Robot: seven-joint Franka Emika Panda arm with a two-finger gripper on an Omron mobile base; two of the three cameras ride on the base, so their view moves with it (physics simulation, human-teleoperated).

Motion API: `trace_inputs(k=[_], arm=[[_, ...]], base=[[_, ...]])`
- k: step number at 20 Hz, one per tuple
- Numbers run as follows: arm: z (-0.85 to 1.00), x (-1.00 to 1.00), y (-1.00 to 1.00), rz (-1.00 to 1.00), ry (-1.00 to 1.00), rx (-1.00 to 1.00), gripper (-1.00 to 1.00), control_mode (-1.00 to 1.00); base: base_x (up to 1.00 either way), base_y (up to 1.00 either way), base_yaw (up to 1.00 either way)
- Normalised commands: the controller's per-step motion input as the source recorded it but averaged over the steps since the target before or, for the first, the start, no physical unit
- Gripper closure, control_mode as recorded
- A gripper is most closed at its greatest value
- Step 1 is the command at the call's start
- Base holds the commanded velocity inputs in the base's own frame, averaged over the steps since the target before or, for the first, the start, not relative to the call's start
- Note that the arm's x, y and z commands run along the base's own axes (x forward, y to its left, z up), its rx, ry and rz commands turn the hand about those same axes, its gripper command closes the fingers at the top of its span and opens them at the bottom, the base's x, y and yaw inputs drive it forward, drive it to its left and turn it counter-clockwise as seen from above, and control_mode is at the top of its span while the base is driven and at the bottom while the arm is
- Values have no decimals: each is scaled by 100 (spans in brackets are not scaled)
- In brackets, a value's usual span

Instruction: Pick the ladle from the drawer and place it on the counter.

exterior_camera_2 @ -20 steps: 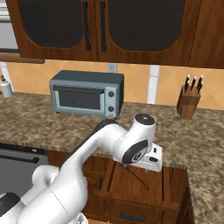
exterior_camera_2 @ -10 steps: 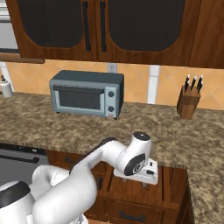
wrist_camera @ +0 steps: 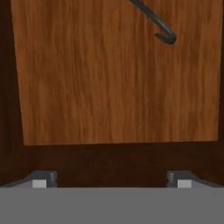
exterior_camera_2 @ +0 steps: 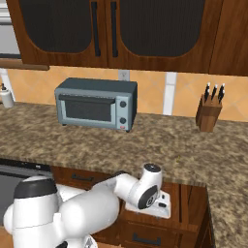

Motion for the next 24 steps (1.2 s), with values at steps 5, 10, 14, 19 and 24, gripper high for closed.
trace_inputs(k=[5, 10, 14, 19, 24], arm=[[-28, -85, -3, 1, 45, -2, -100, -100], [-39, -100, -3, 6, 49, -9, -100, -100], [-8, -100, -13, 7, 30, -1, -100, -100], [87, -64, -30, 6, 0, 6, -100, -100], [81, -2, -9, 19, -27, 19, -100, -100]], base=[[0, 0, 0], [0, 0, 0], [0, 0, 0], [0, 0, 0], [0, 0, 0]])
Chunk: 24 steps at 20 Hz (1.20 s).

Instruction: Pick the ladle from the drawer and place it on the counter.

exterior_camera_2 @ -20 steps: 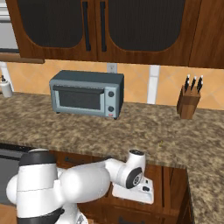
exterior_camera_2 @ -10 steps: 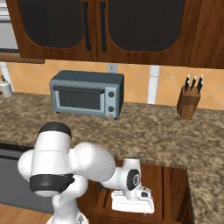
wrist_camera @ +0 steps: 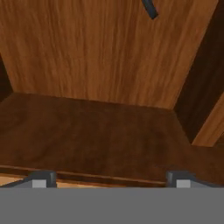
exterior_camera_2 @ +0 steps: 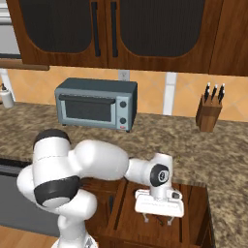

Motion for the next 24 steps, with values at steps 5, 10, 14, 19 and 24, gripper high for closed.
trace_inputs(k=[5, 10, 14, 19, 24], arm=[[5, 17, 22, 19, -33, 12, -100, -100], [-2, 68, 1, 9, -6, 2, -100, -100], [-26, 51, -22, 10, -4, 10, -100, -100], [-19, 15, -33, 2, -18, 29, -100, -100], [0, 63, -13, 2, 1, 12, -100, -100]], base=[[0, 0, 0], [0, 0, 0], [0, 0, 0], [0, 0, 0], [0, 0, 0]])
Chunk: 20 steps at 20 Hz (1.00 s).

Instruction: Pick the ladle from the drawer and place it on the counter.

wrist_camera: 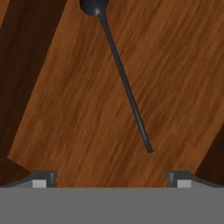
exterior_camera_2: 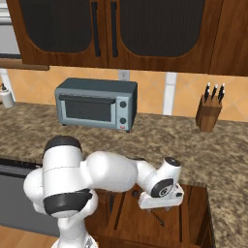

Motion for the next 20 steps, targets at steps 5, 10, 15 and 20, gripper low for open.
trace_inputs(k=[5, 10, 15, 20], arm=[[-35, 27, -9, 9, -2, 4, -100, -100], [-51, 26, 0, 4, -10, 1, -100, -100], [-44, 33, 0, 3, 0, 1, -100, -100], [-69, 6, 0, 2, 0, 0, -100, -100]], base=[[0, 0, 0], [0, 0, 0], [0, 0, 0], [0, 0, 0]])
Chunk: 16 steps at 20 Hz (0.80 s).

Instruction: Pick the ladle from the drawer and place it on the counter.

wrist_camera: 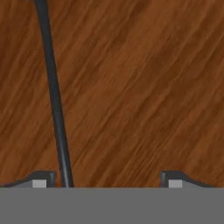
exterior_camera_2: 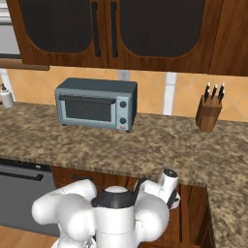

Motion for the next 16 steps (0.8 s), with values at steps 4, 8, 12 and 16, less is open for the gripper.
trace_inputs(k=[4, 8, 12, 16], arm=[[-87, -3, 10, 4, 0, 0, 100, -100], [-71, -35, 7, 11, 1, 0, 100, -100], [-52, -73, 3, 23, 10, 0, 100, -100], [10, -78, 0, 17, 1, 6, 100, -100]], base=[[0, 0, 0], [0, 0, 0], [0, 0, 0], [0, 0, 0]])
